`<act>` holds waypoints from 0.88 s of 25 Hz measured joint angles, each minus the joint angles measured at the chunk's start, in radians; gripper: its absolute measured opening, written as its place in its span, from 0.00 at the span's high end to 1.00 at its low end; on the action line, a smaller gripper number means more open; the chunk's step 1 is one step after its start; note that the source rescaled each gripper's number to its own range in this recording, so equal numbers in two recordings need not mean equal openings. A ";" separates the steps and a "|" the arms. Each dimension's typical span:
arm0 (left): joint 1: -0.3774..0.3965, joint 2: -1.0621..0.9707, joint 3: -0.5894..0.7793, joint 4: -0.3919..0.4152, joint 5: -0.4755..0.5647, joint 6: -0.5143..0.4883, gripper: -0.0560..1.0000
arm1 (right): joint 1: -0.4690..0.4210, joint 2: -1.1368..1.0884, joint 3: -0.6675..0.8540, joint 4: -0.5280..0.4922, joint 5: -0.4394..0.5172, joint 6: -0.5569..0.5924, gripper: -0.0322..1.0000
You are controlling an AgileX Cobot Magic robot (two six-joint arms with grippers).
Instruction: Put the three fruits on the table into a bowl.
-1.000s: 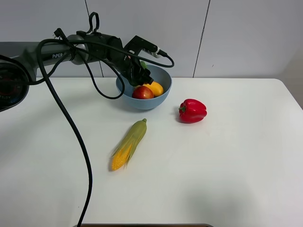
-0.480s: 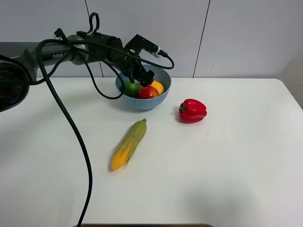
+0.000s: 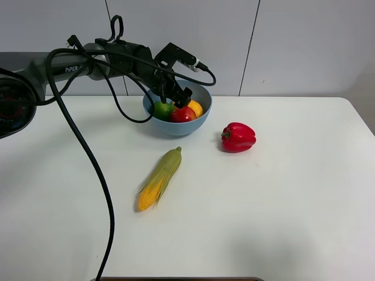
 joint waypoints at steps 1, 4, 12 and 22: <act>0.000 -0.001 0.000 0.003 0.004 0.000 0.02 | 0.000 0.000 0.000 0.000 0.000 0.000 0.02; 0.000 -0.017 0.000 0.026 0.036 0.000 0.02 | 0.000 0.000 0.000 0.000 0.000 0.000 0.02; -0.002 -0.159 0.000 0.032 0.119 0.000 0.02 | 0.000 0.000 0.000 0.000 0.000 0.000 0.02; 0.014 -0.358 0.000 0.106 0.238 -0.004 0.02 | 0.000 0.000 0.000 0.000 0.000 0.000 0.02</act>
